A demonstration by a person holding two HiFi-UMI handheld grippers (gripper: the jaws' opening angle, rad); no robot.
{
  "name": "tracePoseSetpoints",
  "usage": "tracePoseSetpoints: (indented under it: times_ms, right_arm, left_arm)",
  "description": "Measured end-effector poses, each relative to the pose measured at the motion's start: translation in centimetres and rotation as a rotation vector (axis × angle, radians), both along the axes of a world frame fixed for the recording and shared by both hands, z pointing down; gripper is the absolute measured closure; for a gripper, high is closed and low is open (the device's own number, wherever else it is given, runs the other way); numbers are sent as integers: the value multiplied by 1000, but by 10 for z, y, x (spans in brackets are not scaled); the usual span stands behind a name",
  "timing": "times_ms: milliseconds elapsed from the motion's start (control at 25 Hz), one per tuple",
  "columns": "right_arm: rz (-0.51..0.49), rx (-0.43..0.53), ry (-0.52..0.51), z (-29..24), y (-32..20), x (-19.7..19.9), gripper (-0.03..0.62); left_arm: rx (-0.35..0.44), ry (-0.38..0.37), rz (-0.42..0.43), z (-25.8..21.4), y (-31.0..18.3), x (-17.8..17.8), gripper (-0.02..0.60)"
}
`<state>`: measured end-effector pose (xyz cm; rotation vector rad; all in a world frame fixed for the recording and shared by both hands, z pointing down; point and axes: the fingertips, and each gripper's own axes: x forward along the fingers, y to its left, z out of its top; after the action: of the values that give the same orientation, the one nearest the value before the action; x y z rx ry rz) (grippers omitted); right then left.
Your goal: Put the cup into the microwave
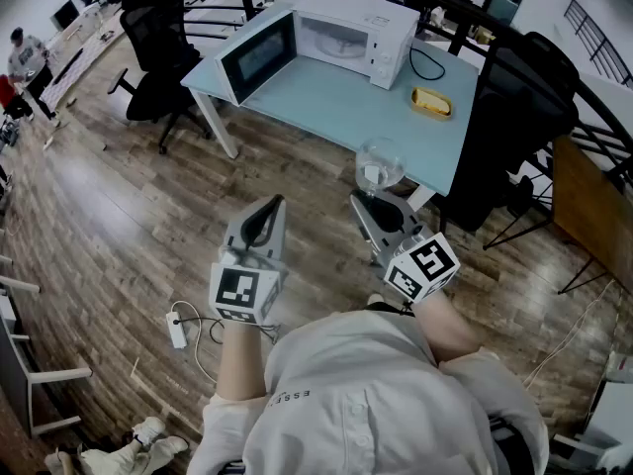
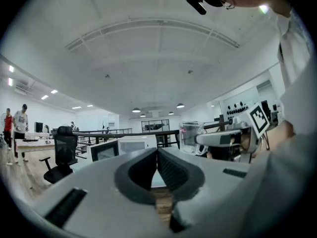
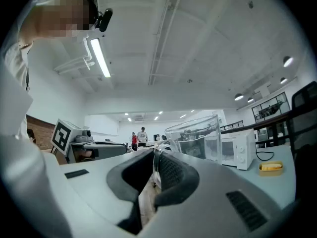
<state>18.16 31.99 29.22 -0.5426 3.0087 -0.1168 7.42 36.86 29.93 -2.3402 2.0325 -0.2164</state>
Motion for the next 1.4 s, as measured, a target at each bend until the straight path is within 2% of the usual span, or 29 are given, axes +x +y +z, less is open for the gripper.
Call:
tracePoseSetpoints:
  times_ms: [600,880,1120,1400]
  right_arm:
    - [-23,-34,-8,6,-7,-7,565]
    - [-67,-55,4,20,-33,-35,565]
    - [-119,-57,0,29,-81,-77,565]
    - [-147,-115,-5,42,-192,-147,565]
  left_arm:
    - [-6,8,-26,3,-3,-10,578]
    - [-29,14,-77,17,-15,-33,578]
    - [-44,26,-143,30,-54,-74,578]
    - [-59,32,-196,39,-150,-144,578]
